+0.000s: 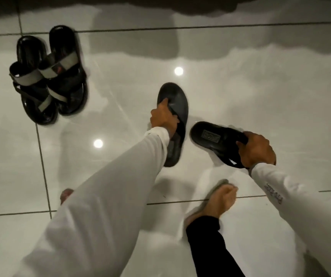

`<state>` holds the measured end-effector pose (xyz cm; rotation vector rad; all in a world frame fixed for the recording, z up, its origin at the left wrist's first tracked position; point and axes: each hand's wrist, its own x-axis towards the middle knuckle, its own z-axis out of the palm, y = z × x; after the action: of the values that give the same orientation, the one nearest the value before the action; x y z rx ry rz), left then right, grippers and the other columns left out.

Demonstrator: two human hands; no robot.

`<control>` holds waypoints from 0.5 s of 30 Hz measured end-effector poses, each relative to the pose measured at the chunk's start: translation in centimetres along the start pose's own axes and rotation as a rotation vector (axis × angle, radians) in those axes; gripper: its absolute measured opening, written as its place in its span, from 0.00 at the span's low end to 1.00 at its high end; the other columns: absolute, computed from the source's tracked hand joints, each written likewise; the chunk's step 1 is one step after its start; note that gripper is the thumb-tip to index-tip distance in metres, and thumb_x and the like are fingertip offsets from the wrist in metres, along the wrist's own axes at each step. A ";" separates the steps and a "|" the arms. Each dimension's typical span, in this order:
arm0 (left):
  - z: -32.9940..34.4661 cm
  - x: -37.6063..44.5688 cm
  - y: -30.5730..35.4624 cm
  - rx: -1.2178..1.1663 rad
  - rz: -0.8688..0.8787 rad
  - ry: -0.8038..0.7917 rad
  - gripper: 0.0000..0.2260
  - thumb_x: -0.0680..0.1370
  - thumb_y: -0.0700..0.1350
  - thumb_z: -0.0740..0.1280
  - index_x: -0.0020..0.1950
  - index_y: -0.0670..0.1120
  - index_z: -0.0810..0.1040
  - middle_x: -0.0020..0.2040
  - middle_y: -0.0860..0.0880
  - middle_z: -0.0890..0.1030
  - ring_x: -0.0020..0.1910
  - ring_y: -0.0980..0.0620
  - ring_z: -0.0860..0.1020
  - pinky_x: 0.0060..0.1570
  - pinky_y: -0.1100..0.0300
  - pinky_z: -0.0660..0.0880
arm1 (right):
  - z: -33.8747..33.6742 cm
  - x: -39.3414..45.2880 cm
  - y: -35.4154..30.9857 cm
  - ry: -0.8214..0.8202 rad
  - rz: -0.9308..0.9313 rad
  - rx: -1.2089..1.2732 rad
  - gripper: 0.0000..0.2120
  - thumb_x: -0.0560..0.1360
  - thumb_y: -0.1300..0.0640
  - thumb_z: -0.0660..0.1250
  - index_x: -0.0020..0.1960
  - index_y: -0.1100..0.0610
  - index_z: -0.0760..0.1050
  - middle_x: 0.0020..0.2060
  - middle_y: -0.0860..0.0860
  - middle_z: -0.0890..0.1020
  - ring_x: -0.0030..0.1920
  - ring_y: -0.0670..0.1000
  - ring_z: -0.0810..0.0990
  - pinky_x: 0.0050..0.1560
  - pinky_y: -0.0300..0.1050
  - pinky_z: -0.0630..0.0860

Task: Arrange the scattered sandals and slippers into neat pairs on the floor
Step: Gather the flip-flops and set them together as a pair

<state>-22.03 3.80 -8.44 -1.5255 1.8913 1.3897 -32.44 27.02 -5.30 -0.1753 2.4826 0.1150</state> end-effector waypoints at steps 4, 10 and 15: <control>2.3 -1.2 1.9 0.115 0.023 -0.007 0.29 0.80 0.44 0.69 0.80 0.51 0.64 0.70 0.37 0.77 0.66 0.34 0.78 0.69 0.44 0.77 | -3.4 1.1 1.9 0.014 -0.073 -0.091 0.12 0.78 0.53 0.64 0.59 0.53 0.78 0.50 0.59 0.84 0.50 0.65 0.82 0.44 0.52 0.75; 4.2 -2.0 1.3 0.362 0.154 -0.015 0.35 0.79 0.50 0.73 0.82 0.50 0.59 0.71 0.37 0.75 0.71 0.36 0.73 0.71 0.46 0.73 | -4.8 3.5 3.7 -0.043 -0.012 -0.139 0.15 0.78 0.50 0.63 0.61 0.56 0.76 0.55 0.61 0.82 0.55 0.66 0.80 0.53 0.56 0.77; 4.6 -3.3 -0.4 0.711 0.269 -0.131 0.23 0.79 0.49 0.70 0.74 0.49 0.74 0.71 0.39 0.72 0.69 0.37 0.72 0.72 0.46 0.68 | -5.5 4.0 3.5 -0.092 0.127 0.019 0.23 0.78 0.45 0.65 0.66 0.58 0.71 0.63 0.63 0.76 0.62 0.67 0.77 0.60 0.58 0.73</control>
<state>-21.84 9.47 -8.26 -0.8401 2.2211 0.7324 -39.38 29.41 -3.22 -0.0039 2.4010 0.1497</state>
